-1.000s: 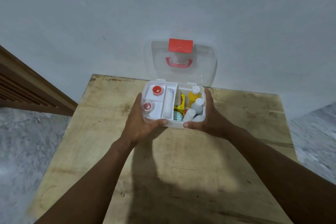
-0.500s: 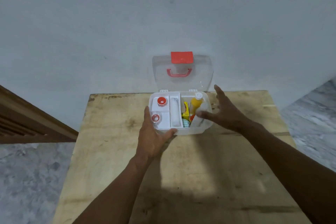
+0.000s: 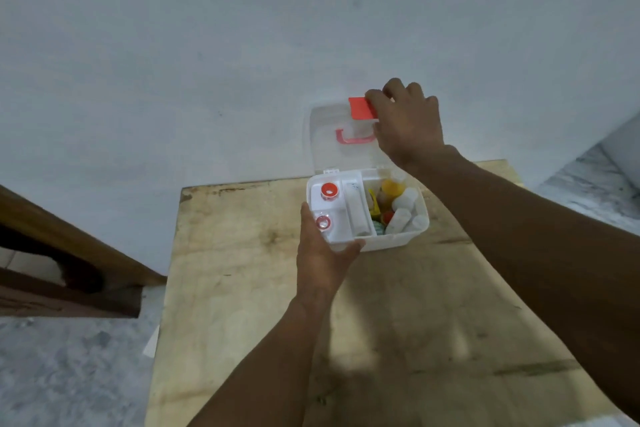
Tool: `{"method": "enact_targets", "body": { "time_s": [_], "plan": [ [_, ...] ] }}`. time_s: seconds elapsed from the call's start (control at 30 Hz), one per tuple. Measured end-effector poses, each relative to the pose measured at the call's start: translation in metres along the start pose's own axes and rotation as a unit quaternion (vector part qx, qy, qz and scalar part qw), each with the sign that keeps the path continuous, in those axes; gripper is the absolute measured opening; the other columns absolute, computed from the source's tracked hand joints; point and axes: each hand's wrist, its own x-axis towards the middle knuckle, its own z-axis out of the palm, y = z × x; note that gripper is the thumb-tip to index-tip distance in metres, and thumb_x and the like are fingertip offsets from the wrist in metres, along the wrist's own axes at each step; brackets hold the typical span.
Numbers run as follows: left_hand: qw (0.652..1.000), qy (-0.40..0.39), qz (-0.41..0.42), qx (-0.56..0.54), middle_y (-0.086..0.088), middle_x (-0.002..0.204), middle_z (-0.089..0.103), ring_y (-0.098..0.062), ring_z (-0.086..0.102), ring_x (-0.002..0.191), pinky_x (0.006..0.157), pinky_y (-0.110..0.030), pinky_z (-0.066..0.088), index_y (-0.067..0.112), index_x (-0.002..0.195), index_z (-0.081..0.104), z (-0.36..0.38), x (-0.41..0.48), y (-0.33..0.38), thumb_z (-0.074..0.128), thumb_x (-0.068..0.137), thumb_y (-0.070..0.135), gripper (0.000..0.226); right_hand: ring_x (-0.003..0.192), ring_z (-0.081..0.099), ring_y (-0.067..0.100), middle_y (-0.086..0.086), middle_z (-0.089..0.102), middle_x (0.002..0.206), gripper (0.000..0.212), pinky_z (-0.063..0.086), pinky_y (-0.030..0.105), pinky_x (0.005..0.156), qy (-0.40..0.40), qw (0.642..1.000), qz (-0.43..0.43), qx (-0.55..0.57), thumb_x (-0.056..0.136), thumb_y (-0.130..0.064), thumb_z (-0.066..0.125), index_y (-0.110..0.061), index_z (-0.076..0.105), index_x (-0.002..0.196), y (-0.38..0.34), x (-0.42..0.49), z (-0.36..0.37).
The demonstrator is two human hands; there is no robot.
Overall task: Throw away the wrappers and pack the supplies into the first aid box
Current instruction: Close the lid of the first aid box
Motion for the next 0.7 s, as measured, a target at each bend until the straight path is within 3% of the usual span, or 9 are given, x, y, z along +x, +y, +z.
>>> {"method": "enact_targets", "body": {
  "time_s": [0.1, 0.23, 0.4, 0.53, 0.6, 0.7],
  "plan": [
    [1.0, 0.004, 0.007, 0.009, 0.018, 0.125, 0.059, -0.006, 0.062, 0.112, 0.089, -0.033, 0.059, 0.039, 0.139, 0.032, 0.0, 0.001, 0.001, 0.09, 0.063, 0.037, 0.096, 0.101, 0.053, 0.038, 0.014, 0.06, 0.112, 0.027, 0.041, 0.042, 0.076, 0.027, 0.999, -0.018, -0.03, 0.091, -0.011, 0.059, -0.012, 0.063, 0.118, 0.005, 0.002, -0.002],
    [1.0, 0.005, 0.002, 0.007, 0.016, 0.125, 0.059, -0.006, 0.061, 0.111, 0.081, -0.01, 0.053, 0.034, 0.138, 0.035, 0.0, -0.002, 0.008, 0.088, 0.066, 0.035, 0.09, 0.104, 0.056, 0.037, 0.014, 0.064, 0.117, 0.028, 0.046, 0.044, 0.08, 0.044, 0.998, -0.027, 0.044, 0.097, -0.023, 0.049, -0.011, 0.064, 0.117, 0.009, -0.003, -0.008],
    [1.0, -0.004, -0.004, -0.012, 0.015, 0.125, 0.06, -0.008, 0.063, 0.11, 0.084, -0.024, 0.058, 0.035, 0.138, 0.035, -0.001, -0.003, 0.009, 0.089, 0.064, 0.04, 0.091, 0.092, 0.059, 0.033, 0.01, 0.068, 0.104, 0.026, 0.046, 0.042, 0.076, 0.048, 0.99, -0.052, 0.118, 0.1, -0.026, 0.045, -0.01, 0.059, 0.115, 0.012, -0.023, -0.013],
    [0.999, -0.004, 0.006, 0.032, 0.018, 0.126, 0.054, -0.004, 0.06, 0.109, 0.077, -0.01, 0.049, 0.037, 0.136, 0.026, -0.001, -0.003, 0.004, 0.087, 0.067, 0.04, 0.092, 0.084, 0.058, 0.036, 0.013, 0.066, 0.096, 0.019, 0.047, 0.043, 0.068, 0.079, 0.986, -0.102, 0.107, 0.093, -0.016, 0.056, -0.007, 0.064, 0.107, 0.021, -0.048, -0.01],
    [0.998, -0.002, 0.0, 0.058, 0.017, 0.125, 0.049, -0.007, 0.058, 0.11, 0.079, -0.015, 0.049, 0.035, 0.137, 0.02, 0.002, -0.002, 0.0, 0.086, 0.068, 0.039, 0.096, 0.078, 0.059, 0.036, 0.015, 0.066, 0.091, 0.016, 0.048, 0.042, 0.061, 0.087, 0.984, -0.13, 0.091, 0.089, -0.009, 0.058, -0.005, 0.067, 0.102, 0.026, -0.059, -0.005],
    [0.996, 0.001, -0.002, 0.086, 0.016, 0.123, 0.048, -0.007, 0.057, 0.107, 0.077, -0.019, 0.051, 0.03, 0.137, 0.019, 0.004, -0.001, -0.003, 0.086, 0.07, 0.034, 0.095, 0.071, 0.056, 0.033, 0.014, 0.063, 0.085, 0.014, 0.049, 0.042, 0.058, 0.077, 0.981, -0.138, 0.114, 0.091, -0.013, 0.055, -0.005, 0.068, 0.092, 0.027, -0.078, 0.001]
  ]
}}
